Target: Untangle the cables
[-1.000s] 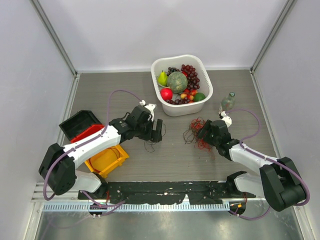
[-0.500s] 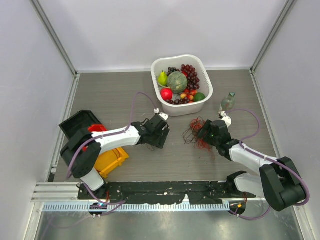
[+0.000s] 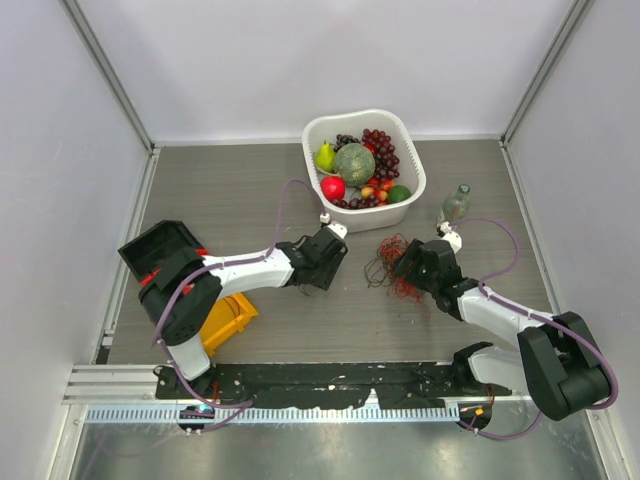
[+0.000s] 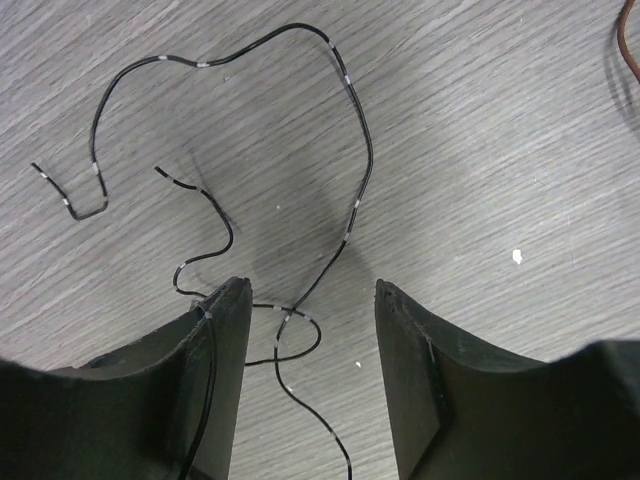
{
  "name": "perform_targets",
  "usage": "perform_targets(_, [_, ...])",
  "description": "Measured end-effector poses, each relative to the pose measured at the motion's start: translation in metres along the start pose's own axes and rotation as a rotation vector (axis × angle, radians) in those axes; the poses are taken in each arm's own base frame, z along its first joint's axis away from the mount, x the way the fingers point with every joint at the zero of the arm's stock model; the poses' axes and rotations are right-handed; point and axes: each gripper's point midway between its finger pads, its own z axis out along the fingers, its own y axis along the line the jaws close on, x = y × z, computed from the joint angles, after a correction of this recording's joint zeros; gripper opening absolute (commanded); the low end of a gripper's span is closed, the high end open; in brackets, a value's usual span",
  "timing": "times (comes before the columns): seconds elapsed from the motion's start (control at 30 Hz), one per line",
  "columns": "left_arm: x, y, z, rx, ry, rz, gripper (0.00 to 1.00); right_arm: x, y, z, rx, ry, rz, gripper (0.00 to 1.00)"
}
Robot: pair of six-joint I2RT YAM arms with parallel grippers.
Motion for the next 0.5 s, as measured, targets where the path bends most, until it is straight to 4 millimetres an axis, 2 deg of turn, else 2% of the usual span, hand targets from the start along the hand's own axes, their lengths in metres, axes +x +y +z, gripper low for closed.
perform_targets(0.13, [0.000,-0.004,0.010,-0.001,0.016,0.013,0.50,0.000,0.000,0.000,-0.001,0.000,0.000,0.68])
perform_targets(0.23, [-0.004,-0.008,0.016,0.009,0.019,0.009,0.42,0.001,0.001,0.000,-0.005,0.002,0.000,0.68])
perform_targets(0.33, [-0.009,-0.013,0.021,0.031,0.020,-0.006,0.20,0.001,0.001,-0.001,-0.008,0.003,0.000,0.68])
perform_targets(0.47, [-0.012,-0.018,0.024,0.073,0.029,-0.026,0.00,0.001,0.002,-0.001,-0.013,0.006,0.001,0.68])
perform_targets(0.5, [-0.012,-0.018,0.024,0.082,0.033,-0.033,0.00,0.002,0.002,-0.001,-0.013,0.007,0.001,0.68])
